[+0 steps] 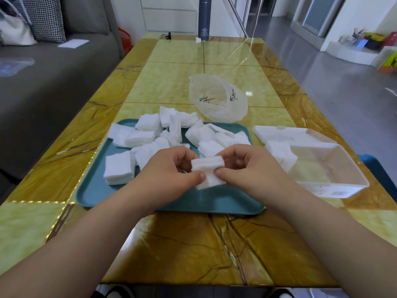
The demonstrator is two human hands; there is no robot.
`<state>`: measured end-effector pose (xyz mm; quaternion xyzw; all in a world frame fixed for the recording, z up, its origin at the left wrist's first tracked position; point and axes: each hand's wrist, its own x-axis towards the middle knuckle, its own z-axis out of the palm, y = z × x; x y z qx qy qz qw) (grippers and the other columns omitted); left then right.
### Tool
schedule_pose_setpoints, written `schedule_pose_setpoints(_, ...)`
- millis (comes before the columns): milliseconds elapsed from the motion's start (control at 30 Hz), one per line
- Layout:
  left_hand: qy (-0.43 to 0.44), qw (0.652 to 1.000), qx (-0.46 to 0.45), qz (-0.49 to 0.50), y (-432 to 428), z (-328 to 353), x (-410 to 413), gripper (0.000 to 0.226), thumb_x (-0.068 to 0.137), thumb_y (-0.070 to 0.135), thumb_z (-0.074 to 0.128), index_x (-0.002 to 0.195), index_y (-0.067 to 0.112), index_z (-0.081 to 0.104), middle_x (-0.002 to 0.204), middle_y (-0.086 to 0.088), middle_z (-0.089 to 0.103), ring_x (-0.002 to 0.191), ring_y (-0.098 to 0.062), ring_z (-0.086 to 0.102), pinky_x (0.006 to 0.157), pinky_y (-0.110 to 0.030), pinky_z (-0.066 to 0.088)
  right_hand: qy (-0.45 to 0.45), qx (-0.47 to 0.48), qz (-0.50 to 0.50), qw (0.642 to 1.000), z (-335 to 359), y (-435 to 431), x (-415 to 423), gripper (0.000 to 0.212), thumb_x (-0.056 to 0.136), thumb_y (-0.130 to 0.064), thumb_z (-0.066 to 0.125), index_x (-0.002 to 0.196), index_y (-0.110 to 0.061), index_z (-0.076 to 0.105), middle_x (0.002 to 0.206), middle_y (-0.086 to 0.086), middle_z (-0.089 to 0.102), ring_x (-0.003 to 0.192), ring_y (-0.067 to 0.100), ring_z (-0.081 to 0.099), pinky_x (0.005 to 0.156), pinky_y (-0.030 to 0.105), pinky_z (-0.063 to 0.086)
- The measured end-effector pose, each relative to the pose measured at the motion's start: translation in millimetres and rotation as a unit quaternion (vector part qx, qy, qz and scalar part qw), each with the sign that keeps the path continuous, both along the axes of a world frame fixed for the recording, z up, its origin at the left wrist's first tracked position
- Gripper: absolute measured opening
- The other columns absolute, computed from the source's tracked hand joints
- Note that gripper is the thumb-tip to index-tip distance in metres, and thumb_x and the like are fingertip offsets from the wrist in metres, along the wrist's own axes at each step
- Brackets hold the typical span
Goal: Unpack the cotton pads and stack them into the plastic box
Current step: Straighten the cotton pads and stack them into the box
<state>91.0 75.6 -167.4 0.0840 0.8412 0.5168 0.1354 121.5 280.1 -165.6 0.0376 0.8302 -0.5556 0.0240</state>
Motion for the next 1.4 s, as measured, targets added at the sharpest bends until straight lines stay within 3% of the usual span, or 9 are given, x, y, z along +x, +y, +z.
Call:
schedule_pose_setpoints(133,0.024,0.998,-0.059,-0.015,0.8,0.3,1.9,0.011,0.083,0.022,0.082,0.088,0.027,0.075,0.067,0.020,0.068,0.056,0.004,0.056,0.053,-0.011,0.041,0.028,0.054,0.018,0.998,-4.7,-2.1,-2.2,0.018,0.085,-0.014,0.079,0.095,-0.028,0.077,0.085,0.002,0.077,0.083,0.019,0.073,0.078,0.033,0.060)
schedule_pose_setpoints(333,-0.062,0.997,0.052,-0.011,1.5,5.1,2.6,0.014,0.096,0.036,0.070,0.094,0.027,0.080,0.078,-0.006,0.075,0.073,-0.011,0.066,0.062,-0.029,0.045,0.021,0.008,-0.004,1.000,-5.2,0.2,-3.0,0.016,0.087,-0.011,0.077,0.094,-0.025,0.077,0.087,0.009,0.077,0.086,0.027,0.074,0.081,0.048,0.063)
schedule_pose_setpoints(433,-0.116,0.990,0.084,-0.001,1.3,4.6,0.5,0.019,0.099,0.029,0.065,0.097,0.021,0.082,0.075,-0.002,0.073,0.072,-0.010,0.064,0.059,-0.028,0.042,0.014,-0.013,-0.011,1.000,-6.4,-0.9,-2.2,0.018,0.087,-0.010,0.076,0.096,-0.026,0.077,0.090,0.011,0.076,0.090,0.030,0.073,0.082,0.055,0.061)
schedule_pose_setpoints(633,-0.230,0.951,0.206,0.007,1.7,3.9,-3.8,0.022,0.097,0.022,0.061,0.105,0.010,0.078,0.090,-0.004,0.071,0.070,-0.013,0.061,0.059,-0.028,0.039,-0.001,-0.083,-0.021,0.996,-6.9,-0.9,-2.6,0.023,0.092,-0.010,0.075,0.111,-0.023,0.075,0.094,0.007,0.075,0.091,0.023,0.075,0.078,0.041,0.066)
schedule_pose_setpoints(767,-0.282,0.926,0.251,-0.003,0.5,6.8,-4.1,0.030,0.092,0.025,0.064,0.115,0.009,0.077,0.090,-0.003,0.067,0.066,-0.011,0.056,0.059,-0.027,0.038,-0.042,-0.195,-0.024,0.980,-5.2,-3.8,-0.9,0.024,0.097,-0.005,0.069,0.119,-0.012,0.073,0.104,0.019,0.076,0.099,0.030,0.076,0.075,0.035,0.065)
schedule_pose_setpoints(867,-0.304,0.914,0.270,-0.010,1.4,6.9,-3.7,0.035,0.093,0.025,0.064,0.122,0.009,0.074,0.090,-0.004,0.067,0.065,-0.011,0.056,0.059,-0.028,0.037,-0.041,-0.207,-0.019,0.977,-5.3,-4.5,-0.5,0.021,0.099,-0.005,0.065,0.118,-0.010,0.073,0.107,0.020,0.077,0.102,0.032,0.075,0.078,0.038,0.065)
schedule_pose_setpoints(1067,-0.242,0.934,0.261,0.001,6.9,4.3,-0.9,0.022,0.101,0.024,0.061,0.114,0.012,0.075,0.087,-0.002,0.071,0.069,-0.010,0.059,0.061,-0.027,0.037,-0.042,-0.239,-0.022,0.970,-4.5,-4.6,-1.4,0.021,0.098,-0.004,0.066,0.118,-0.006,0.073,0.109,0.019,0.077,0.102,0.032,0.076,0.078,0.037,0.064)
schedule_pose_setpoints(1233,-0.170,0.968,0.184,0.009,5.8,-1.6,0.4,0.011,0.093,0.030,0.073,0.096,0.024,0.081,0.098,-0.005,0.078,0.087,-0.017,0.062,0.067,-0.031,0.041,-0.034,-0.229,-0.044,0.972,-7.5,-4.8,-3.0,0.023,0.093,-0.004,0.073,0.116,-0.006,0.073,0.109,0.019,0.076,0.103,0.033,0.075,0.079,0.041,0.064)
schedule_pose_setpoints(1400,-0.142,0.970,0.197,0.028,5.1,-1.4,0.8,0.011,0.097,0.021,0.069,0.097,0.016,0.079,0.101,-0.009,0.079,0.093,-0.018,0.071,0.073,-0.035,0.051,-0.043,-0.244,-0.015,0.969,-2.6,-7.7,-0.3,0.023,0.090,-0.001,0.074,0.113,-0.005,0.074,0.103,0.014,0.079,0.097,0.027,0.077,0.076,0.036,0.064)
